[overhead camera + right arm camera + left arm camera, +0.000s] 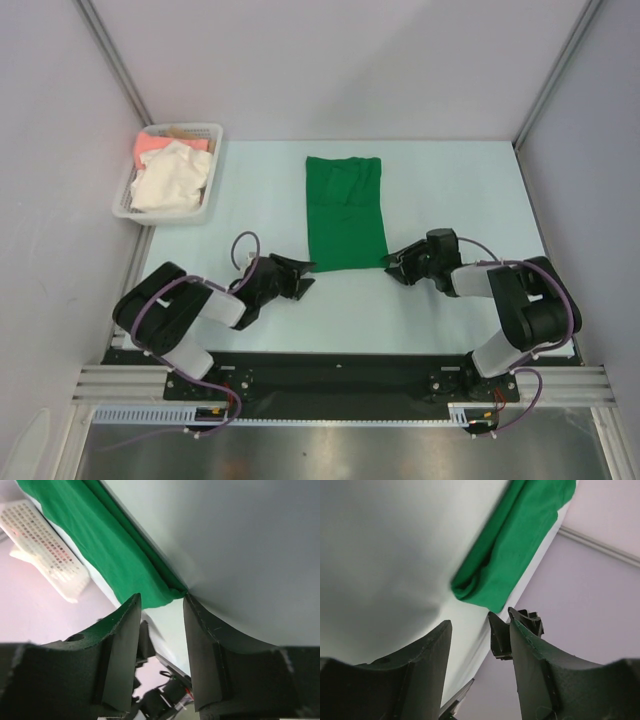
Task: Fold and stack the t-shirts
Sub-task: Fold the tshirt
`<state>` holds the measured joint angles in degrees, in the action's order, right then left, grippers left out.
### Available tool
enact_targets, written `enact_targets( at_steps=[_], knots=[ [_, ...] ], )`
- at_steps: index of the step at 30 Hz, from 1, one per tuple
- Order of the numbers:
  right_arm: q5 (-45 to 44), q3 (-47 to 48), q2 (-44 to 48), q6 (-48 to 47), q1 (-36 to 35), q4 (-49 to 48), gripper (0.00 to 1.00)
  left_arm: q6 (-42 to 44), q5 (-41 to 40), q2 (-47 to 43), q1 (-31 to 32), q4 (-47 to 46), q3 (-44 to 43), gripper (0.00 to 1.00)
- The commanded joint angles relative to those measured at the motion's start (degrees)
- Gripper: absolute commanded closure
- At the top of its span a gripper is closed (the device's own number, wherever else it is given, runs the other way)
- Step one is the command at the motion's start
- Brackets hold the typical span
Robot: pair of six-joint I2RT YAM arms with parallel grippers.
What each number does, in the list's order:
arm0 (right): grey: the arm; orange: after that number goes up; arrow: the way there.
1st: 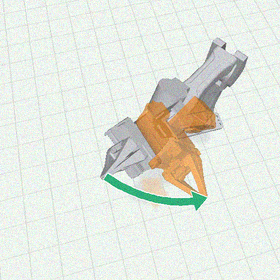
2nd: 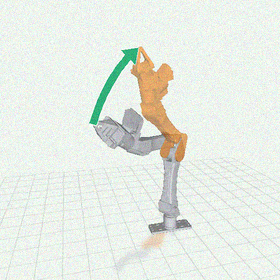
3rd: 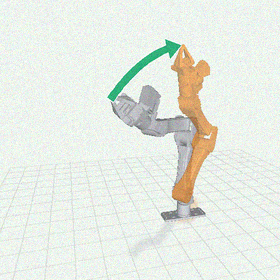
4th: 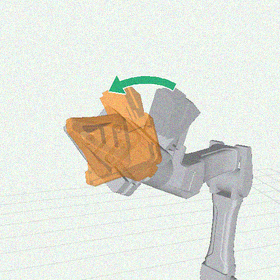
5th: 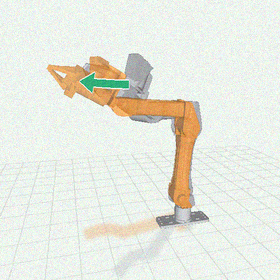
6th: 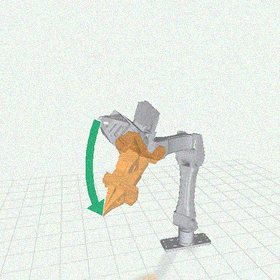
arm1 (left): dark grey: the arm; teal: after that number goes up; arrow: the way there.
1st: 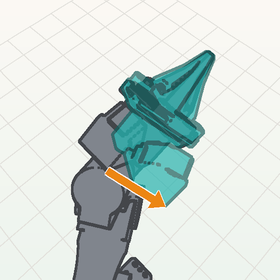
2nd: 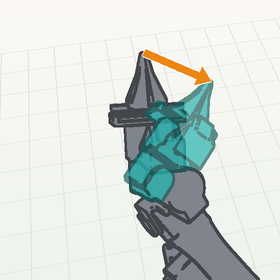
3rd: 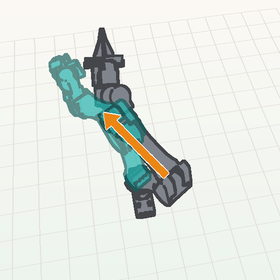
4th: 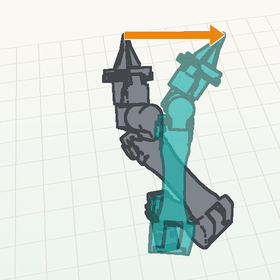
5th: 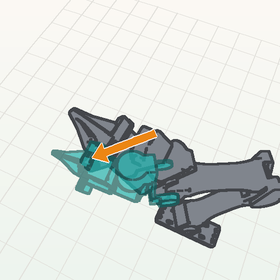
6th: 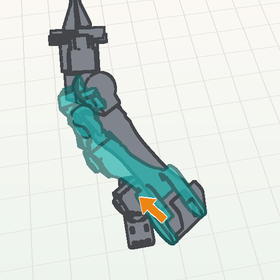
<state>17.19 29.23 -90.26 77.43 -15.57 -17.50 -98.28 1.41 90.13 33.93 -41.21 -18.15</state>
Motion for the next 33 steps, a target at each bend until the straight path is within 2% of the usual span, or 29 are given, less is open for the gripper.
enact_targets(
  at_steps=[1,6,8,9,10,13,18,22,23,24,25,27,29,33],
  knots=[
    [-4.4,-0.6,-0.6,4.7,-0.4,-1.5,0.55,-6.0,-3.6,0.9,0.6,-11.1,2.8,0.44],
    [-7.2,-1.2,0.6,5.0,-0.8,-0.8,0.55,-5.3,-5.3,-0.6,1.1,-8.2,2.4,0.42],
    [-6.2,-0.9,-1.4,5.5,-0.6,-1.2,0.61,-5.3,-5.5,0.2,1.2,-8.4,1.8,0.41],
    [-5.7,-0.6,-2.1,5.6,-0.7,-1.8,0.65,-5.2,-5.5,0.5,1.2,-8.5,1.4,0.40],
    [-5.2,-0.4,-2.6,5.6,-0.7,-2.0,0.79,-5.3,-5.5,0.9,1.2,-8.5,1.3,0.39],
    [-4.9,0.6,-3.4,5.3,-1.4,-1.5,1.00,-5.9,-6.2,2.1,1.3,-8.9,1.5,0.39],
    [-4.7,2.3,-3.2,3.5,-2.1,1.0,1.00,-4.9,-6.5,2.4,1.4,-4.3,0.0,0.41],
    [-3.9,2.4,-3.3,2.9,-1.9,0.9,1.00,-4.5,-6.6,5.0,1.3,-4.0,-2.1,0.47],
    [-3.7,2.9,-3.3,2.1,-1.9,1.2,1.00,-4.4,-6.4,5.6,1.3,-4.6,-2.2,0.50],
    [-3.6,3.1,-3.3,2.0,-1.9,1.5,1.00,-4.4,-6.0,6.0,1.3,-5.0,-2.4,0.59],
    [-3.4,3.1,-3.3,2.0,-1.9,1.5,1.00,-4.4,-5.7,6.7,1.3,-4.8,-2.8,0.63],
    [-3.3,2.8,-3.2,2.3,-1.9,1.4,1.00,-4.1,-5.5,6.4,1.3,-3.2,-3.0,0.68],
    [-3.2,2.8,-2.8,2.3,-1.7,1.5,1.00,-2.9,-5.9,4.4,1.3,1.0,-3.6,0.65],
    [-3.3,3.1,-2.4,2.0,-1.7,1.7,1.00,0.8,-7.8,-1.0,1.3,12.6,-6.4,0.50]
  ],
)
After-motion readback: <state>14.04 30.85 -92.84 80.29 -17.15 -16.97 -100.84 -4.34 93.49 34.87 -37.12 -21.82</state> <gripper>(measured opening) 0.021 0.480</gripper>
